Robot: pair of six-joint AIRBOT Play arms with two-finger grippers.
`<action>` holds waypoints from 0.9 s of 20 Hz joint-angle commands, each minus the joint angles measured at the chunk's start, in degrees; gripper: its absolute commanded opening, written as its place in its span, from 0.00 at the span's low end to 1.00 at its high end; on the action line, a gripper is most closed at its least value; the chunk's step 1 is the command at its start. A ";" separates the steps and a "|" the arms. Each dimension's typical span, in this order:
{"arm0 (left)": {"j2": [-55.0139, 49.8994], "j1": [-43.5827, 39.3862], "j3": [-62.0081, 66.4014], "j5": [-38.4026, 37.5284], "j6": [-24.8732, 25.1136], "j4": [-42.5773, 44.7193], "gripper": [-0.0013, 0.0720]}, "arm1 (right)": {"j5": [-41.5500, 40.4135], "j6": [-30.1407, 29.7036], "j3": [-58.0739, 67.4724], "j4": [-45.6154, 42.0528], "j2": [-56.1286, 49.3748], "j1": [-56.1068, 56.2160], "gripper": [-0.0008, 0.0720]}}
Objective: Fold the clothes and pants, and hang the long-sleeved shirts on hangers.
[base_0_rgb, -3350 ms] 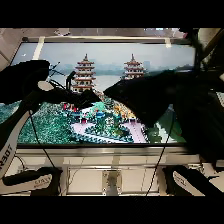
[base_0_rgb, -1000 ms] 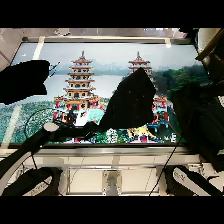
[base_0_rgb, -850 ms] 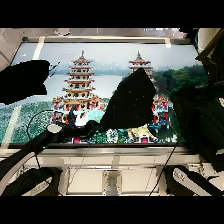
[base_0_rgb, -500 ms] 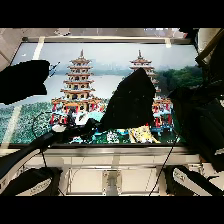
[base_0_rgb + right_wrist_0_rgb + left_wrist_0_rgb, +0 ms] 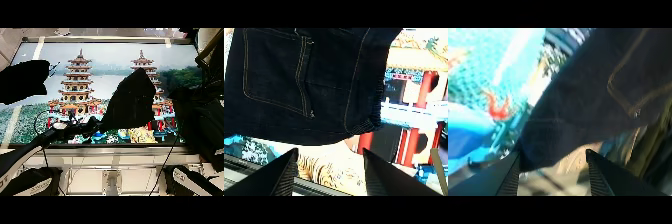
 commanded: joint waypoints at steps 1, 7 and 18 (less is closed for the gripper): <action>-0.02 1.92 0.15 -6.10 1.25 7.10 0.61 | 0.00 0.00 -0.02 -0.13 -0.02 0.02 0.62; 0.09 9.70 0.15 -14.03 1.25 10.08 0.61 | -0.04 -0.24 -0.02 -0.15 -0.02 0.04 0.62; -3.50 -4.39 0.44 6.60 1.22 -1.62 0.60 | -0.13 -0.28 -0.02 -1.44 0.00 0.04 0.62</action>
